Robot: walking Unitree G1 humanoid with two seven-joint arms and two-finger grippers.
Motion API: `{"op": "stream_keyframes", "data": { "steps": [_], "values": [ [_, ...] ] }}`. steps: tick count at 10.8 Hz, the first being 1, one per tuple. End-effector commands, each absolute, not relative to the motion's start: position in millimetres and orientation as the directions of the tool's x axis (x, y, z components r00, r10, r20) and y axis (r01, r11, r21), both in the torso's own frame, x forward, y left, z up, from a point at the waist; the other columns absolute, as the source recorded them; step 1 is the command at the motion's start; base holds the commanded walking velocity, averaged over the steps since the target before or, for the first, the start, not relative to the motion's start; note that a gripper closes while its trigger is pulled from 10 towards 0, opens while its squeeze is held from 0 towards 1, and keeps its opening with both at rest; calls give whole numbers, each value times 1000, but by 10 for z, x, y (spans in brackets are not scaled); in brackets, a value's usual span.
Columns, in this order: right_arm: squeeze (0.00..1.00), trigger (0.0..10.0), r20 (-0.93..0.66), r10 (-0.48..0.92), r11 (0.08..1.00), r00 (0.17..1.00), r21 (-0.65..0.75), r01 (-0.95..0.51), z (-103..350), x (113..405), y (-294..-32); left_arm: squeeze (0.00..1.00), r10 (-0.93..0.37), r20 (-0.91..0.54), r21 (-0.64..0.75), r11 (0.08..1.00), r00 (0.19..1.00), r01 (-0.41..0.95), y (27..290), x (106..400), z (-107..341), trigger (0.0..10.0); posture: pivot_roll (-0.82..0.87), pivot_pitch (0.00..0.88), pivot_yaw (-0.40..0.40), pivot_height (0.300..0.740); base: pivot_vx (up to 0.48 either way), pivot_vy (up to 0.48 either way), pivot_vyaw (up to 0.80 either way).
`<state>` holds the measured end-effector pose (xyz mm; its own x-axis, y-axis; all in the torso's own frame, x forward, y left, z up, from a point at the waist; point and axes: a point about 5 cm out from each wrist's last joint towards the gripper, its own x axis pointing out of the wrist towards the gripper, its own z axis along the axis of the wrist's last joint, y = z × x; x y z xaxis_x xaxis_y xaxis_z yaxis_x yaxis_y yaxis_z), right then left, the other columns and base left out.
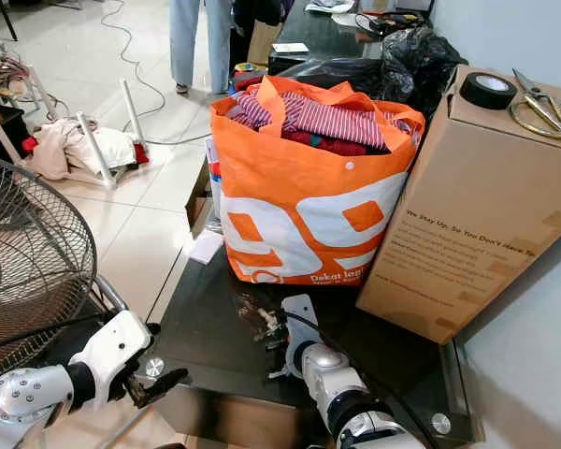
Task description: Hang keys on a hook
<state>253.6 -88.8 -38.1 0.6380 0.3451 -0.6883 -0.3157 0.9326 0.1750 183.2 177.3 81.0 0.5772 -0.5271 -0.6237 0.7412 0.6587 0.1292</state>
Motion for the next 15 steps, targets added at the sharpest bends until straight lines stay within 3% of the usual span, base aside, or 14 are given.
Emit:
{"op": "stream_keyframes", "data": {
  "steps": [1, 4, 7, 8, 9, 10, 13, 15],
  "values": [
    [0, 0, -687, 337, 937, 644, 174, -303, -346, 2589, -895, 145, -533, -625, 135, 645, 570, 752, 1760, 1844, 807, 10000, 126, 0, -16, 740, 0, 0, 0],
    [0, 0, -689, 327, 936, 647, 139, -325, -331, 2619, -938, 145, -532, -622, 138, 648, 574, 749, 1752, 1879, 783, 10000, 124, 0, -16, 740, 0, 0, 0],
    [0, 0, -578, 375, 923, 725, 159, -351, -158, 2778, -918, 137, -535, -578, 167, 662, 616, 731, 1686, 2042, 780, 10000, 112, 0, -27, 740, 0, 0, 0],
    [0, 0, -547, 394, 915, 739, 158, -371, -91, 2834, -913, 133, -529, -549, 176, 684, 647, 708, 1661, 2107, 789, 10000, 112, 0, -33, 740, 0, 0, 0],
    [0, 0, -463, 419, 905, 781, 142, -401, 83, 2955, -921, 133, -493, -468, 178, 761, 734, 624, 1635, 2228, 840, 10000, 121, 0, -48, 740, 0, 0, 0],
    [0, 0, -435, 411, 899, 801, 47, -435, 199, 3016, -1006, 125, -443, -401, 175, 822, 802, 542, 1622, 2317, 909, 10000, 130, 0, -59, 740, 0, 0, 0],
    [0, 0, -335, 363, 907, 869, -87, -412, 583, 3013, -1362, 129, -345, -326, 211, 881, 880, 423, 1641, 2367, 965, 10000, 123, 0, -76, 740, 0, 0, 0],
    [0, 0, -239, 331, 935, 913, -45, -351, 868, 2961, -1503, 125, -261, -231, 194, 932, 937, 307, 1652, 2395, 1108, 10000, 121, 0, -87, 740, 0, 0, 0]
  ]
}}
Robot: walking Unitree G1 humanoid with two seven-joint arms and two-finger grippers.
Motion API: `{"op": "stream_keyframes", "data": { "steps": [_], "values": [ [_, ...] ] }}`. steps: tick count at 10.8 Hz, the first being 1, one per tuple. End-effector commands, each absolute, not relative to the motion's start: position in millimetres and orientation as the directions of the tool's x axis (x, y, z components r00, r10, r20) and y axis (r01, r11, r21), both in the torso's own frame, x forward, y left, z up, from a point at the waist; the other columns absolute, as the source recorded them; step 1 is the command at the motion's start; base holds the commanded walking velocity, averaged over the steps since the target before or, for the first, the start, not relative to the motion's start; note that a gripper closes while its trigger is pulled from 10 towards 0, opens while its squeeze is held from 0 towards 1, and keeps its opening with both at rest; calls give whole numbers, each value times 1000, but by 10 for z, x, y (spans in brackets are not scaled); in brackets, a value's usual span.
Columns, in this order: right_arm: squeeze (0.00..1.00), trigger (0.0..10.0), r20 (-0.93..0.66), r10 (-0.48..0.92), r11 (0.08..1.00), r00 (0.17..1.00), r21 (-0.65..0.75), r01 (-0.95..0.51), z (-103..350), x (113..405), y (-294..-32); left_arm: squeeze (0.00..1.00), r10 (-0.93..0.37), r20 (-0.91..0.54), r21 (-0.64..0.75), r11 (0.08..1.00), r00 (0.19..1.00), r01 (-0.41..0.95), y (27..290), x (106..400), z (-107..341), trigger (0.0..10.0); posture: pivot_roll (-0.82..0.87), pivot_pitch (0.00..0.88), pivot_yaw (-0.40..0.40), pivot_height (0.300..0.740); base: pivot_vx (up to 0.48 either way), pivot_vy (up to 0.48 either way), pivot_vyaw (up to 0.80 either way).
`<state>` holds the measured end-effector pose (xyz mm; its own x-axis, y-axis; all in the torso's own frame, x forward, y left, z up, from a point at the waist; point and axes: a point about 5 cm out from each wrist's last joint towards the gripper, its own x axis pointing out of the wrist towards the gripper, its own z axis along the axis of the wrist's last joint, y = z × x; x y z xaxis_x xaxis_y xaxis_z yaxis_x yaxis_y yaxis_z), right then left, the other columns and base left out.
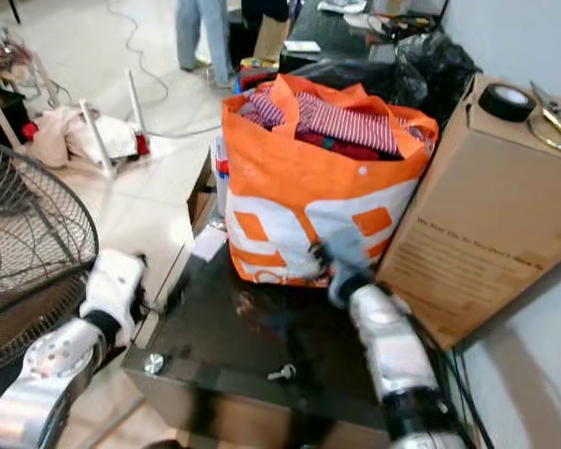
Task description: Hang keys on a hook
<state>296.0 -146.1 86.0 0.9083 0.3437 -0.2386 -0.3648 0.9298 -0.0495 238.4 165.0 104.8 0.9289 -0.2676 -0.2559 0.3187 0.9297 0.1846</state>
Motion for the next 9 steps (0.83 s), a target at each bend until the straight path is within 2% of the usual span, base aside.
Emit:
{"op": "stream_keyframes", "data": {
  "steps": [1, 3, 4, 7, 9],
  "values": [
    [0, 0, -250, 317, 941, 915, -37, -336, 895, 2923, -1522, 125, -252, -217, 190, 937, 943, 294, 1646, 2397, 1132, 10000, 122, 0, -92, 740, 0, 0, 0],
    [0, 0, -203, 277, 959, 939, 0, -283, 1019, 2867, -1517, 129, -233, -187, 195, 943, 954, 268, 1621, 2408, 1180, 10000, 117, 0, -88, 740, 0, 0, 0],
    [0, 0, -130, 197, 979, 972, -30, -202, 1101, 2887, -1539, 129, -217, -159, 187, 951, 963, 245, 1615, 2422, 1226, 10000, 116, 0, -88, 740, 0, 0, 0],
    [0, 0, -211, 100, 993, 972, 78, -86, 1022, 2826, -1627, 129, -139, -142, 198, 966, 980, 166, 1676, 2411, 1227, 10000, 133, 0, -104, 740, 0, 0, 0],
    [0, 0, -208, 108, 993, 972, 79, -93, 1029, 2843, -1591, 125, -122, -133, 206, 967, 984, 148, 1695, 2427, 1233, 10000, 128, 0, -102, 740, 0, 0, 0]
  ]
}}
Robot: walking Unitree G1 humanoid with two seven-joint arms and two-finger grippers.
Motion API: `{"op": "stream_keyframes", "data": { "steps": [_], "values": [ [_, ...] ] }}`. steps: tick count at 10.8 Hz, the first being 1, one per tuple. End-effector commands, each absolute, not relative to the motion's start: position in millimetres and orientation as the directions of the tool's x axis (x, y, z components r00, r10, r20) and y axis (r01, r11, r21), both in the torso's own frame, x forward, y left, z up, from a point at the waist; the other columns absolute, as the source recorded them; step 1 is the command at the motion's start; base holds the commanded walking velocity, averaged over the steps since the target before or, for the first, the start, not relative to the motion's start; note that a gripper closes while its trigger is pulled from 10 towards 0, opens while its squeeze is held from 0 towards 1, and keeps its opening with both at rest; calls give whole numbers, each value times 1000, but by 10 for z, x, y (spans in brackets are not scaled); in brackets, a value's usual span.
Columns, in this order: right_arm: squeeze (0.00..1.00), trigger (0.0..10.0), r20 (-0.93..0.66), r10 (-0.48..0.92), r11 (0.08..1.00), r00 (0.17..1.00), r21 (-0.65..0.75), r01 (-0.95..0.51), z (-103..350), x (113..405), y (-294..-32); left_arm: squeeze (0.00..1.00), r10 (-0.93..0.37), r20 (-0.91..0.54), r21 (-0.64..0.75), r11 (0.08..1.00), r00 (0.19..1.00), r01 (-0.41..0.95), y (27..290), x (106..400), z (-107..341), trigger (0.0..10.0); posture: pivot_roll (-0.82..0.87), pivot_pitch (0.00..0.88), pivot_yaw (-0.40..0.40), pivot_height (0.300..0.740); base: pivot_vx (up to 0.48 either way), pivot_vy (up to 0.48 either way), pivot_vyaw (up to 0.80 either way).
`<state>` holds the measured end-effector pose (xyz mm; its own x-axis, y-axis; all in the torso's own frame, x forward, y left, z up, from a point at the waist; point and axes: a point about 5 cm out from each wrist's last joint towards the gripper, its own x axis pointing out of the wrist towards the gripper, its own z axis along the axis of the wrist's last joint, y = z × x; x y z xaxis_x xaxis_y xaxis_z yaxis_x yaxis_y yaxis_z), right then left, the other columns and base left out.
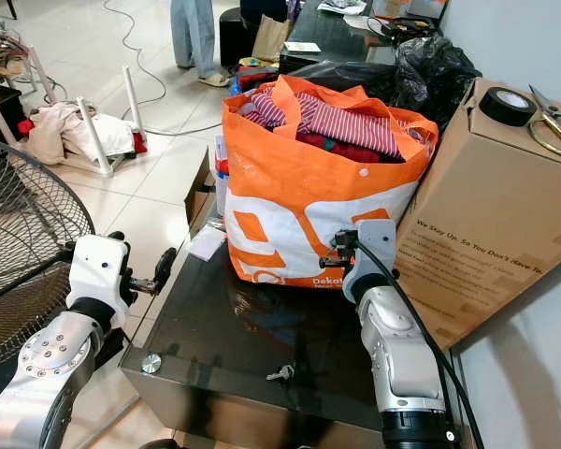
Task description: Hang keys on a hook
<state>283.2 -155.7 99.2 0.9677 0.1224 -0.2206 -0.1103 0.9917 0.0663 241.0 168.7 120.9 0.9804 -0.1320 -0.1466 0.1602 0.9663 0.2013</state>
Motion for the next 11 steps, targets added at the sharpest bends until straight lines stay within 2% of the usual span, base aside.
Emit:
{"op": "stream_keyframes", "data": {
  "steps": [1, 4, 8, 11],
  "values": [
    [0, 9922, -222, 105, 994, 969, 49, -97, 1023, 2838, -1582, 125, -116, -134, 206, 968, 984, 143, 1696, 2425, 1223, 10000, 129, 0, -104, 740, 0, 0, 0],
    [0, 10000, -231, 107, 994, 967, 29, -103, 1016, 2834, -1559, 125, -109, -133, 210, 968, 985, 136, 1695, 2417, 1217, 10000, 134, 0, -108, 740, 0, 0, 0],
    [0, 10000, -236, 101, 995, 966, 17, -100, 1019, 2829, -1553, 122, -110, -137, 215, 967, 984, 138, 1707, 2421, 1210, 10000, 129, 0, -104, 740, -242, 0, 0],
    [0, 10000, -236, 101, 995, 966, 8, -102, 1031, 2847, -1562, 129, -102, -133, 215, 968, 986, 129, 1714, 2430, 1216, 10000, 132, 0, -112, 740, -80, 0, 0]
  ]
}}
